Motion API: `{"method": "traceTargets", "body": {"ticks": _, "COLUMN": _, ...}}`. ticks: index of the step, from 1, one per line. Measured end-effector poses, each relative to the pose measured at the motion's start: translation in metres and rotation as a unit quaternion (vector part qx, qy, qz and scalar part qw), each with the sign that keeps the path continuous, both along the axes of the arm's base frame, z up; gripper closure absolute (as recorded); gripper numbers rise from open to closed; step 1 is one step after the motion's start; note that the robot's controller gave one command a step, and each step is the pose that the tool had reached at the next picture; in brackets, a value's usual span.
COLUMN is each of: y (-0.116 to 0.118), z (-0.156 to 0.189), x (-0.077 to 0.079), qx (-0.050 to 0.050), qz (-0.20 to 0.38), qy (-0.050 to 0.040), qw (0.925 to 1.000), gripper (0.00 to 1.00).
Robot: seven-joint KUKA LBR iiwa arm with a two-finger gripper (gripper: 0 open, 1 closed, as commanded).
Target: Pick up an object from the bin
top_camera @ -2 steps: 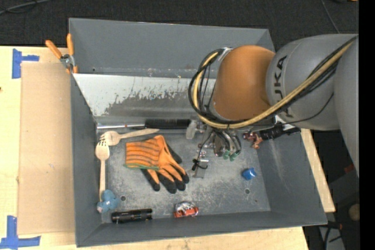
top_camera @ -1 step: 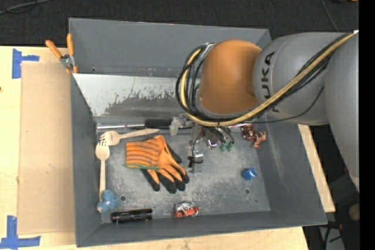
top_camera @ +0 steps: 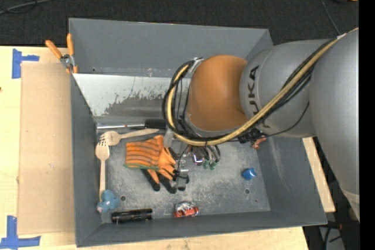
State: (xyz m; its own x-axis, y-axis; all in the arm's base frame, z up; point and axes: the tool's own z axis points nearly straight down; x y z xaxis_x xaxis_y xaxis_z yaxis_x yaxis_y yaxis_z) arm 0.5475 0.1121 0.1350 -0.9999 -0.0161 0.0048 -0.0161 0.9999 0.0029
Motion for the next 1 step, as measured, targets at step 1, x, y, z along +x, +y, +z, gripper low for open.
{"method": "traceTargets", "body": {"ticks": 1, "y": 0.0007, "z": -0.0509, "x": 0.0015, "qx": 0.0, "qz": 0.117, "qy": -0.0025, "qw": 0.9932, "gripper": 0.0}}
